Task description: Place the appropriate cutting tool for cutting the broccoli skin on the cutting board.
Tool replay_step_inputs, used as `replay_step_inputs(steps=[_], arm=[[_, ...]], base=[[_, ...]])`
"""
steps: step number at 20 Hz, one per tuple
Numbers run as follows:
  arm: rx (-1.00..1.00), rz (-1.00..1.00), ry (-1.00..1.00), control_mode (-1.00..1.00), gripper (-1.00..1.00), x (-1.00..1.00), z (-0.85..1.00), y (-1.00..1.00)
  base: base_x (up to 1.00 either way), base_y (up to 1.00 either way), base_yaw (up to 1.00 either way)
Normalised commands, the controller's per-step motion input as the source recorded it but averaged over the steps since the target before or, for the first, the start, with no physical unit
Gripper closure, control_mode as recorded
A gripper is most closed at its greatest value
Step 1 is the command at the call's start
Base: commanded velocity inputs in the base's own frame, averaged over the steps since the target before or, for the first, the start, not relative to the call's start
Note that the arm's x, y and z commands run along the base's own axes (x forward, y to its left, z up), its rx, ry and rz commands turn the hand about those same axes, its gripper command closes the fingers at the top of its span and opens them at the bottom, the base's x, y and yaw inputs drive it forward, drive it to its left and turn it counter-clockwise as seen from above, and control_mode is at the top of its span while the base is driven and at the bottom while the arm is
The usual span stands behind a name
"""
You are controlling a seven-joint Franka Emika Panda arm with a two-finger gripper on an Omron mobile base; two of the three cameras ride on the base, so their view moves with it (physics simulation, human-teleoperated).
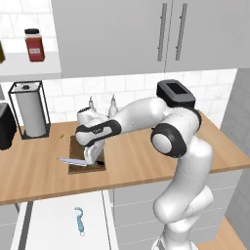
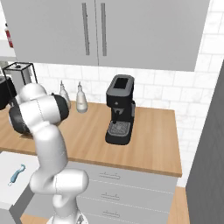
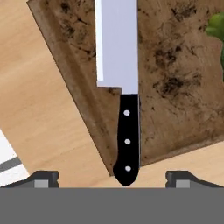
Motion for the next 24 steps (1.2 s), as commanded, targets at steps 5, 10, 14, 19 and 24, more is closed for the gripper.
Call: replay_step_inputs(steps=[5, 10, 14, 19, 24], arm=[[0.01, 0.00, -0.11, -1.00, -1.00, -0.33, 0.59, -0.59], [0.08, 0.00, -0.12, -1.00, -1.00, -0.39, 0.34, -0.88], [0.14, 0.00, -0.06, -1.00, -1.00, -0.44, 0.24, -1.00], [0.19, 0.00, -0.02, -1.00, -1.00, -0.44, 0.20, -1.00], [0.19, 0.00, -0.02, -1.00, -1.00, -0.41, 0.31, -1.00]], base=[[0.00, 0.00, 0.00], [0.00, 0.00, 0.00], [0.00, 0.00, 0.00], [0.00, 0.00, 0.00], [0.00, 0.00, 0.00]])
